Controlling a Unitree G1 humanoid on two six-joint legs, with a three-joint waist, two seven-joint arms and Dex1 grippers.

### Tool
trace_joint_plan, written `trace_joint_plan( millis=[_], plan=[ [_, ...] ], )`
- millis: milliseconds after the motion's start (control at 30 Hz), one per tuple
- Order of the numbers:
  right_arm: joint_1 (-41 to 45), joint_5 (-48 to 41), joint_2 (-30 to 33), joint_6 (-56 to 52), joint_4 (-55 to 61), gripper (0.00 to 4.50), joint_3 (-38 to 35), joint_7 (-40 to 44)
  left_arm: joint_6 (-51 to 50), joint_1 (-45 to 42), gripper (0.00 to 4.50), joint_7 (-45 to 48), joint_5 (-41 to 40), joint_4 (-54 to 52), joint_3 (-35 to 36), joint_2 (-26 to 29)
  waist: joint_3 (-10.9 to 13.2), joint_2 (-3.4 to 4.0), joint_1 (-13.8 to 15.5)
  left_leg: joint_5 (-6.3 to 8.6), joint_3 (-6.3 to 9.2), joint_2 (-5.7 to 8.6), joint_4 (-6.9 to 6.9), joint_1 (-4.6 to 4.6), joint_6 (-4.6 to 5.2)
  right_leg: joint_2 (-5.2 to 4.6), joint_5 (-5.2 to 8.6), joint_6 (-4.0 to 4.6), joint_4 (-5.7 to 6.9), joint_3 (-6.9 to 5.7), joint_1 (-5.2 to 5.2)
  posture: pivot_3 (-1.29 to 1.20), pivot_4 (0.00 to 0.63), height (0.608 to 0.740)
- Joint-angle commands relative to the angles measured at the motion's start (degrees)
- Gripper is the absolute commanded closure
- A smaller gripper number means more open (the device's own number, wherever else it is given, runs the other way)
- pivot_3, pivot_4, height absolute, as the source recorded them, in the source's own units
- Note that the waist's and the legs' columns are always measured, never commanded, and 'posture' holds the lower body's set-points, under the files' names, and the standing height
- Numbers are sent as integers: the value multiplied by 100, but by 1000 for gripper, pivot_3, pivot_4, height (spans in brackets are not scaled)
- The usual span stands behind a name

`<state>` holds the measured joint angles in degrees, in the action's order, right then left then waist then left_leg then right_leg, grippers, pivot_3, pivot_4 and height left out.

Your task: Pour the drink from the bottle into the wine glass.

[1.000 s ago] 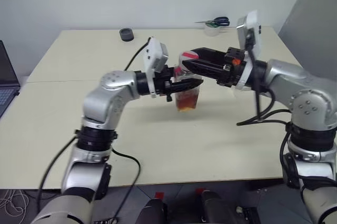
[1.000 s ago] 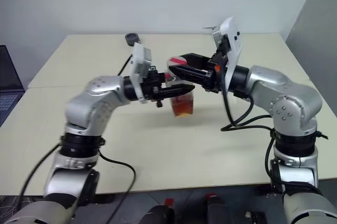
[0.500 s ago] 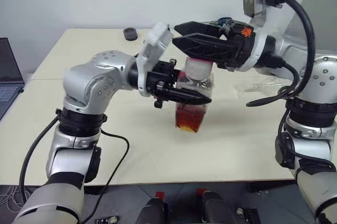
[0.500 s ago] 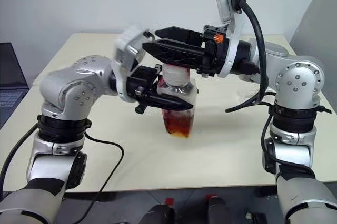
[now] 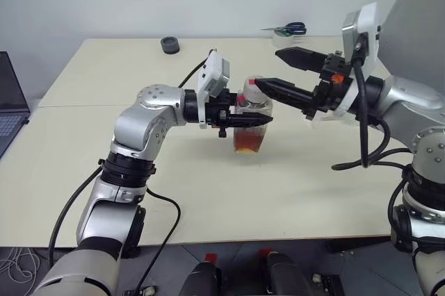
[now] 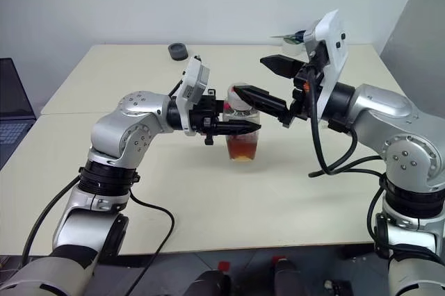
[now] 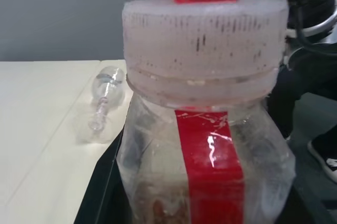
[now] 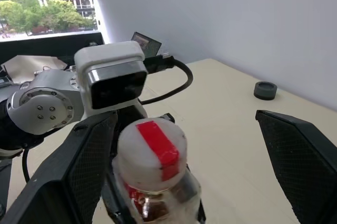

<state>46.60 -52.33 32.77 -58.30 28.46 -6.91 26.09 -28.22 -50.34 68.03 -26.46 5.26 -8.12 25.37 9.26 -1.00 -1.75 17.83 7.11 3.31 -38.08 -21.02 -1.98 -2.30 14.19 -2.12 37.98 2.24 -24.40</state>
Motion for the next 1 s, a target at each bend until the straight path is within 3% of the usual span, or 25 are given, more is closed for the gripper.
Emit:
trace_joint_plan(
  millis=[33, 367, 467, 867, 1000],
  plan=[
    [174, 134, -131, 123, 244, 11, 212, -189, 274, -116, 2768, -87, 62, -59, 65, -127, 0, 0, -2, 0, 1, -1, 0, 0, 0, 0, 0, 0, -1, 0, 0, 0, 150, 740],
    [225, 443, -471, 345, 114, 11, 549, -228, 281, -192, 2768, -182, 51, -45, 146, -257, 0, 0, -3, 0, 2, 1, -1, -1, 0, 0, 0, 0, 0, -3, 0, 0, 150, 740],
    [212, 455, -495, 353, 91, 543, 517, -229, 297, -189, 2768, -200, 65, -39, 158, -273, 0, 0, -4, 0, 2, 1, -1, -1, 0, 0, 0, 0, 0, -3, 0, 0, 150, 740],
    [-89, 346, -366, 269, 327, 4328, 384, -329, 269, -166, 2768, -330, 33, -88, 193, -388, 0, 0, -6, 0, 3, 0, 1, 0, 0, 1, 0, 0, 0, -3, 0, 0, 150, 740],
    [-97, 326, -372, 257, 345, 4422, 337, -398, 266, -179, 2768, -342, 19, -89, 199, -392, 0, 0, -5, 0, 4, 1, 0, 0, 0, 1, 0, 0, -1, -4, 0, 0, 150, 740]
  ],
)
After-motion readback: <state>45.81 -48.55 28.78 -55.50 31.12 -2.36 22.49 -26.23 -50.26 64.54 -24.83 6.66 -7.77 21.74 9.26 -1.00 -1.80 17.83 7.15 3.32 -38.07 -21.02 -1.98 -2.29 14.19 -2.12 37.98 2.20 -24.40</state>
